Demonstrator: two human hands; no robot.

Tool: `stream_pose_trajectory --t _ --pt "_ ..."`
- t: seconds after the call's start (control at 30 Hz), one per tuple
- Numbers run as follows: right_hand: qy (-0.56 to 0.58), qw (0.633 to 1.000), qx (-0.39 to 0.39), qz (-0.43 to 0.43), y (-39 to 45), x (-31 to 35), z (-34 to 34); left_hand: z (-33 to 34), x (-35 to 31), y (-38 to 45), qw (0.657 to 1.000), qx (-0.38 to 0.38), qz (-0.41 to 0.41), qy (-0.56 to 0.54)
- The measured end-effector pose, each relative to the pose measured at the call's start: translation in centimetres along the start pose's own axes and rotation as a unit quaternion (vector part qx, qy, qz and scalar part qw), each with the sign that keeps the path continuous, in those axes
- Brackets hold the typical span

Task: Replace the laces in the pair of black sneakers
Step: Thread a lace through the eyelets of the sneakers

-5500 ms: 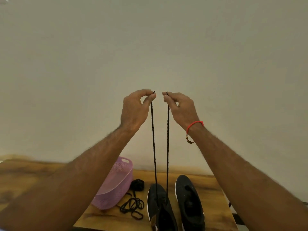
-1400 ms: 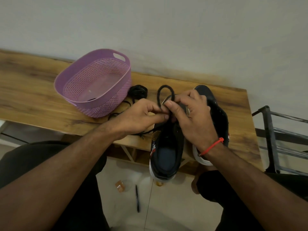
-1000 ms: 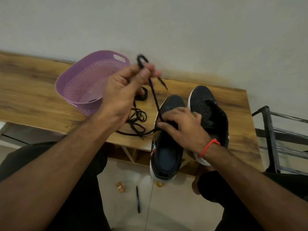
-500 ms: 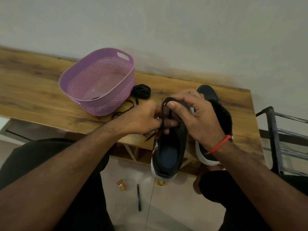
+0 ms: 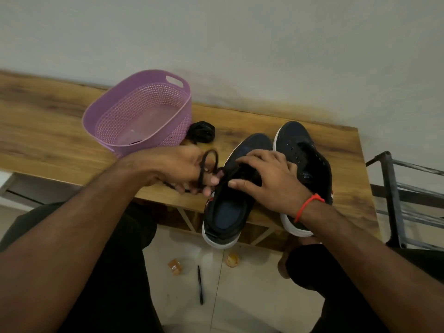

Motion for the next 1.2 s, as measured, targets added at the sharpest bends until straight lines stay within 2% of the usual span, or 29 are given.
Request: stream_pose_trajectory --t 0.07,0.13,0.2,0.27,0.37,0.47,0.57,0.7,0.83,0.93,1.0,1.07,1.13,1.2 --pt "-0.021 1.000 0.011 0.002 -0.2 0.3 0.1 -0.6 0.3 -0.8 0.990 0.117 -0.061 0.057" --pt "-0.028 0.999 0.026 -0.001 -0.1 0.4 -0.1 -0.5 0.6 -1.3 0.962 0.215 -0.139 0.092" --pt "-0.034 0.998 0.046 -0.009 -0.1 0.3 -0.6 0.0 1.4 -1.0 0.943 0.227 -0.195 0.146" --pt "-0.036 0.997 0.067 -0.021 -0.2 0.1 -1.0 0.4 2.3 -0.1 0.945 0.177 -0.210 0.178" --pt "-0.021 0.996 0.086 -0.025 -0.3 -0.2 -1.5 1.1 3.0 1.4 0.958 0.036 -0.145 0.246" --pt "-0.010 0.995 0.090 -0.032 -0.3 -0.3 -1.6 2.4 3.1 2.5 0.926 -0.096 -0.073 0.357" --pt "-0.006 0.995 0.090 -0.043 -0.4 -0.3 -1.6 3.6 3.9 3.8 0.898 -0.139 -0.032 0.416" --pt "-0.002 0.996 0.081 -0.045 -0.5 -0.5 -1.9 3.1 4.4 4.0 0.887 -0.160 -0.030 0.432" --pt "-0.003 0.996 0.081 -0.044 -0.7 -0.5 -2.4 2.1 4.0 3.7 0.905 -0.208 0.006 0.372" --pt "-0.028 0.997 0.066 -0.024 -0.9 -0.5 -2.9 0.8 3.2 3.4 0.934 -0.305 0.082 0.169" --pt "-0.075 0.997 0.033 -0.003 -1.0 -0.5 -3.3 0.4 2.3 3.2 0.920 -0.361 0.142 0.060" --pt "-0.105 0.994 0.021 0.021 -1.2 -0.5 -3.4 0.4 1.3 3.0 0.900 -0.390 0.197 0.004" --pt "-0.102 0.994 0.017 0.037 -1.5 -0.3 -3.2 0.8 0.5 2.9 0.881 -0.409 0.236 -0.002" --pt "-0.100 0.994 0.000 0.046 -1.6 0.0 -2.9 1.3 0.0 2.9 0.860 -0.429 0.273 0.037"
Point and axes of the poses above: each hand's wrist, its own y-axis towards the middle knuckle, its own z-axis out of the palm, x = y × z, the point moved 1 cm from there along y, towards the middle knuckle, and after that the axes turned 6 degrees about z, right-handed, at the moved point
